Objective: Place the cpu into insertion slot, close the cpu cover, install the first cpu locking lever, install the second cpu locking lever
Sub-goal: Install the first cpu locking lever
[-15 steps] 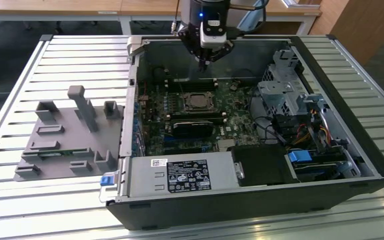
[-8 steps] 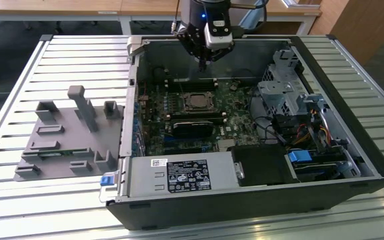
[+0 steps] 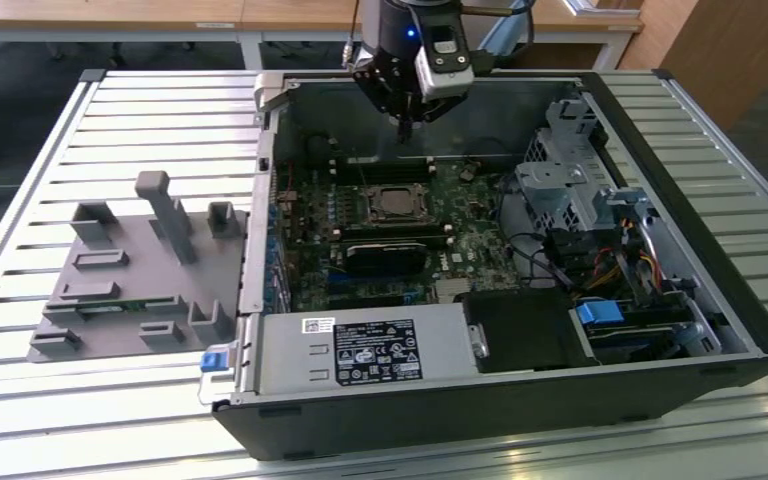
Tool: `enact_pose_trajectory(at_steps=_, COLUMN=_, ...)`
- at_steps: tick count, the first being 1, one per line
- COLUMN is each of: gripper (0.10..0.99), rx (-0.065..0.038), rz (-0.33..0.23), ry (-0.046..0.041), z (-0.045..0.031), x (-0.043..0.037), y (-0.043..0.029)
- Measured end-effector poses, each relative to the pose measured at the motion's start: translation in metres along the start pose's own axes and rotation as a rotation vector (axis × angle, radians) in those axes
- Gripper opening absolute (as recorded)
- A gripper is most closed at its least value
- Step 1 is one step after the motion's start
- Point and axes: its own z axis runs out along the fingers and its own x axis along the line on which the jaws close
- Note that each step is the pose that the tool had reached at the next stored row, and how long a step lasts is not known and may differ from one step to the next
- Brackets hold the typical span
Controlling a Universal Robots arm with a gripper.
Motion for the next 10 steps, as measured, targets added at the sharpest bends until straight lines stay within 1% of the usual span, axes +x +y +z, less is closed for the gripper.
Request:
enact_pose_trajectory(at_steps=6, gripper=0.106, rx=0.000, rz=-0.011, ry=-0.0002, z=0.0001, x=0.0022, y=-0.0008)
enact_pose_trajectory(at_steps=10, gripper=0.106, rx=0.000, rz=-0.018, ry=-0.0004, z=0.0001, x=0.0081, y=-0.0029)
